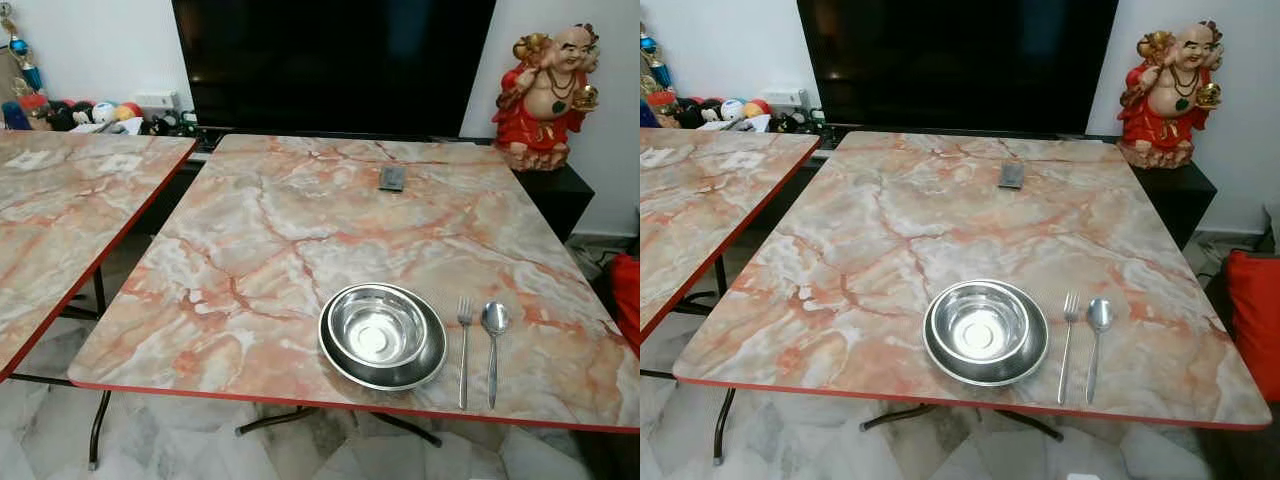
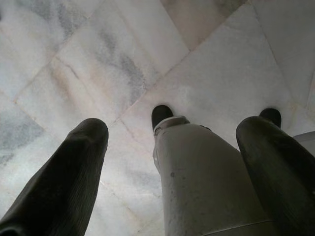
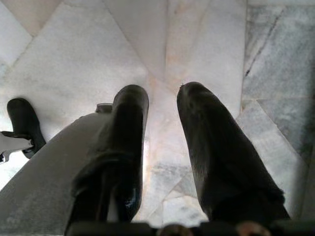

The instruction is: Setting the table

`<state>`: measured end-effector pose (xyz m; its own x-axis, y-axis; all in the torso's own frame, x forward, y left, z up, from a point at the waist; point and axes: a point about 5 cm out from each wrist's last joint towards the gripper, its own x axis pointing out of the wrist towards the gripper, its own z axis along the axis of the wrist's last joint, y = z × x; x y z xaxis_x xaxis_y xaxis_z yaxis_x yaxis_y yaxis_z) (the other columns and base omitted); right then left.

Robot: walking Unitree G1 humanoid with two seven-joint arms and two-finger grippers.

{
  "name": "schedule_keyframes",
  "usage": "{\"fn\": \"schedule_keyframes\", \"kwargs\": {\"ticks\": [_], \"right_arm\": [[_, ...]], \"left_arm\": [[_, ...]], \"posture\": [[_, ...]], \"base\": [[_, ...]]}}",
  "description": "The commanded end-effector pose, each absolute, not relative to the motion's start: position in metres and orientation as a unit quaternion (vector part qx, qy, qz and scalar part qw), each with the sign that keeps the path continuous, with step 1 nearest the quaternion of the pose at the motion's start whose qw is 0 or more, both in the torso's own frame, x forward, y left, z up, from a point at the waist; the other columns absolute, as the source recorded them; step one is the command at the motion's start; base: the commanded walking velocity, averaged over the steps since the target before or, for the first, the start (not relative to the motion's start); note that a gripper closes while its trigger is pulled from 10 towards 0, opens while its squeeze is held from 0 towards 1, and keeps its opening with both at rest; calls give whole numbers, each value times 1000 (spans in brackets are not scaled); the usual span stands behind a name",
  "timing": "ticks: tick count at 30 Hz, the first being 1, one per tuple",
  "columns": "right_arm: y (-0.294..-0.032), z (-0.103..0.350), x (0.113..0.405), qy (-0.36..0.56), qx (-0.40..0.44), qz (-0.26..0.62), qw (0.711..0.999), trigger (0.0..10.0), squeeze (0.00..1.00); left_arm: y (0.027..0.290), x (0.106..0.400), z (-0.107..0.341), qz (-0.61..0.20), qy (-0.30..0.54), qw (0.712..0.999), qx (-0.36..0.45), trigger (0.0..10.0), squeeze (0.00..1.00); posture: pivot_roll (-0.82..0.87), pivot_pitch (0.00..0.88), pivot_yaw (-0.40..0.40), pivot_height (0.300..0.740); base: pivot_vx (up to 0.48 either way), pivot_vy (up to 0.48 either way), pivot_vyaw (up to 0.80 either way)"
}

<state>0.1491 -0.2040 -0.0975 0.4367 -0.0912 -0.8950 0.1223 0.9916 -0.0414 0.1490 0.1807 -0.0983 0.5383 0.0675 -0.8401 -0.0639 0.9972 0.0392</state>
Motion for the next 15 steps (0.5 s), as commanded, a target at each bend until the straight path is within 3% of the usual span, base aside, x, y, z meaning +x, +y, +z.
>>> {"fn": "schedule_keyframes", "kwargs": {"ticks": [1,15], "right_arm": [[-204,-96,153,520,13,-62,852,10000,1000],[-211,-96,151,523,0,-56,850,10000,1000]], "left_arm": [[180,143,-101,36,490,871,5,10000,0],[179,143,-101,38,490,871,2,10000,0]], "posture": [[13,0,-11,740],[17,0,-16,740]], "base": [[0,0,0],[0,0,0]]}}
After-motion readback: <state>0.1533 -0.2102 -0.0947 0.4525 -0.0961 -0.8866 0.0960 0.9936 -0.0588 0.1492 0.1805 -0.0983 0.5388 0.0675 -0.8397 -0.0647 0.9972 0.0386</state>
